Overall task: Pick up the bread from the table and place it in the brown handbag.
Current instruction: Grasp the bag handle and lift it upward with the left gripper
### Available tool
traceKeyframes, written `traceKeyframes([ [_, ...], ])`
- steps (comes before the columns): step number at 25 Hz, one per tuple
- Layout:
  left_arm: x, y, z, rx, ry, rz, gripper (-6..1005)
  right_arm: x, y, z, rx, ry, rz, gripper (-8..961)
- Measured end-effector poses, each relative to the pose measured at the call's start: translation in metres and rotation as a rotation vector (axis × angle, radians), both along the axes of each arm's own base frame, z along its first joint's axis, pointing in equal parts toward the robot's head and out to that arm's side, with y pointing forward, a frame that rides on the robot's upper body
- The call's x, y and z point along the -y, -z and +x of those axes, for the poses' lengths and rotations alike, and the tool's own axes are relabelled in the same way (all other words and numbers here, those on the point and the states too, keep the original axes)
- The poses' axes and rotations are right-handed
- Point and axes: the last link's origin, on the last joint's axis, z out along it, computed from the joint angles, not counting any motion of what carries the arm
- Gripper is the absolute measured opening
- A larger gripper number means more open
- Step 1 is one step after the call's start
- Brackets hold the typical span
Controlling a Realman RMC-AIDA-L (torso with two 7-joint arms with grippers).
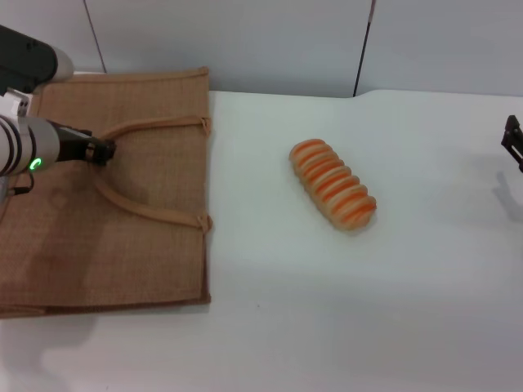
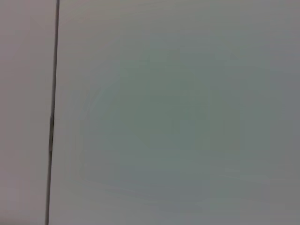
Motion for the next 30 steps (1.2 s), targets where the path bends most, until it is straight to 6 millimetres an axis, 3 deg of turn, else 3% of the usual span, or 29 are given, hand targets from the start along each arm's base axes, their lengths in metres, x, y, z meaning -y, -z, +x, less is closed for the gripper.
traceKeyframes([
  [30,-0.003,0.003,-0.014,-0.020,-0.050,-0.006,367,-0.001,0.000,-0.001,0.001,-0.003,-0.001,861],
])
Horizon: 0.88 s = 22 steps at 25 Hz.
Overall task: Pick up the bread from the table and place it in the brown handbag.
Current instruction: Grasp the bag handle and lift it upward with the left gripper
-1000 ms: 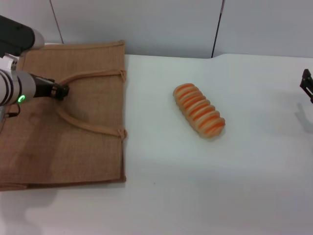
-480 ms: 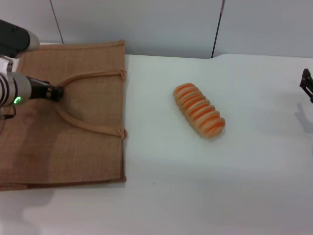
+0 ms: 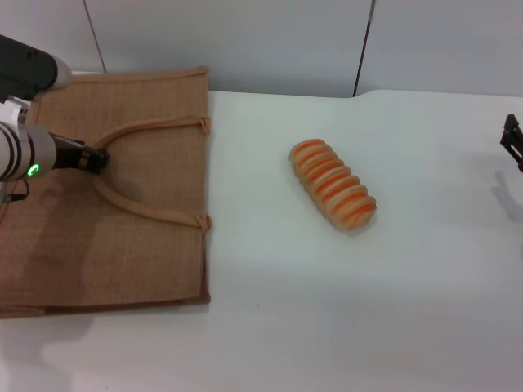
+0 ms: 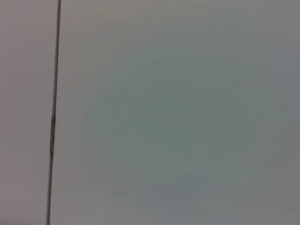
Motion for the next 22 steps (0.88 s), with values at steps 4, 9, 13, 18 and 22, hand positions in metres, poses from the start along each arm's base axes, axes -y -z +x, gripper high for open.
traceKeyframes([
  [4,-0.001,-0.001,0.001,0.002,0.006,0.010,366,0.000,0.000,0.000,0.000,-0.001,0.000,861],
  [9,-0.003,-0.002,0.003,0.006,0.015,0.022,364,0.000,0.000,0.000,0.000,-0.001,0.000,861],
  [13,-0.007,-0.001,0.009,0.006,0.029,0.021,362,-0.001,0.000,-0.001,0.000,-0.003,0.000,861],
  [18,-0.009,0.001,0.012,0.006,0.038,0.016,360,-0.003,0.001,-0.003,0.001,-0.006,-0.004,861],
  [22,-0.008,0.003,0.011,0.007,0.033,0.010,358,-0.004,0.001,-0.003,0.000,-0.004,-0.006,861],
])
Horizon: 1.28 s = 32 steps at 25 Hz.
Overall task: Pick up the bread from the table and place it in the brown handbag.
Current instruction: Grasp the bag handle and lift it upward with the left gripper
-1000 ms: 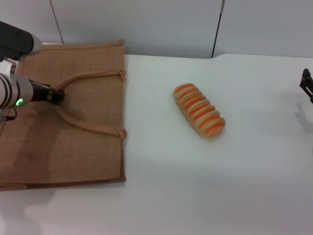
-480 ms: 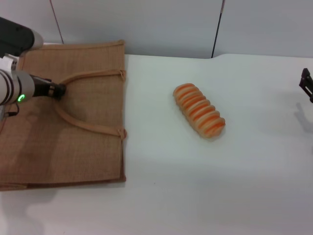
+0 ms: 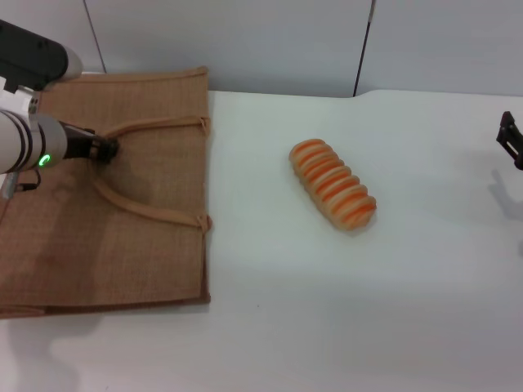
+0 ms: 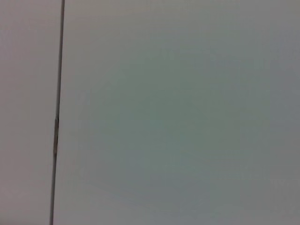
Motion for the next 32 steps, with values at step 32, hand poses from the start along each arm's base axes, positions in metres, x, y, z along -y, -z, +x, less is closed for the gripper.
traceKeyframes([
  [32,0.003,0.003,-0.011,-0.001,-0.029,-0.002,345,0.000,0.000,0.001,-0.001,0.004,0.001,862],
])
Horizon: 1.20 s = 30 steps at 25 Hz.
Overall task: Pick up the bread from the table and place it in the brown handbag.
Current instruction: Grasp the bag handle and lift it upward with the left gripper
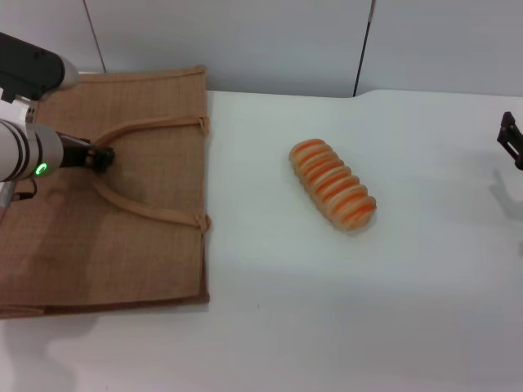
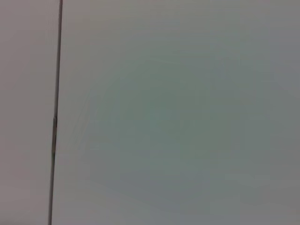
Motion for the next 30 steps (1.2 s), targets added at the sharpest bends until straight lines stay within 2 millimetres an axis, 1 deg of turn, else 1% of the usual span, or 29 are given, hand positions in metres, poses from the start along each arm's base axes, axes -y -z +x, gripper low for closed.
traceKeyframes([
  [7,-0.002,0.001,0.003,-0.005,0.009,-0.002,342,0.000,0.000,0.000,0.001,-0.002,-0.001,862],
  [13,-0.005,0.003,0.005,-0.007,0.013,-0.008,135,-0.001,0.000,-0.001,0.001,-0.003,-0.001,862],
  [18,-0.010,0.001,0.012,-0.010,0.037,0.006,122,-0.001,0.000,-0.001,0.001,-0.003,-0.001,862],
  [21,-0.017,-0.005,0.026,-0.012,0.081,0.024,122,-0.001,0.000,-0.001,0.001,-0.004,-0.001,862],
  [25,-0.023,-0.019,0.057,-0.016,0.161,0.035,122,-0.001,0.002,-0.003,0.010,-0.016,-0.014,862],
  [26,-0.024,-0.022,0.063,-0.017,0.174,0.032,123,-0.001,0.004,-0.005,0.012,-0.024,-0.022,862],
  [27,-0.024,-0.027,0.074,-0.020,0.201,0.031,123,-0.001,0.006,-0.008,0.011,-0.034,-0.029,862],
  [30,-0.023,-0.039,0.097,-0.031,0.254,0.030,123,-0.002,0.013,-0.018,-0.007,-0.060,-0.052,861],
])
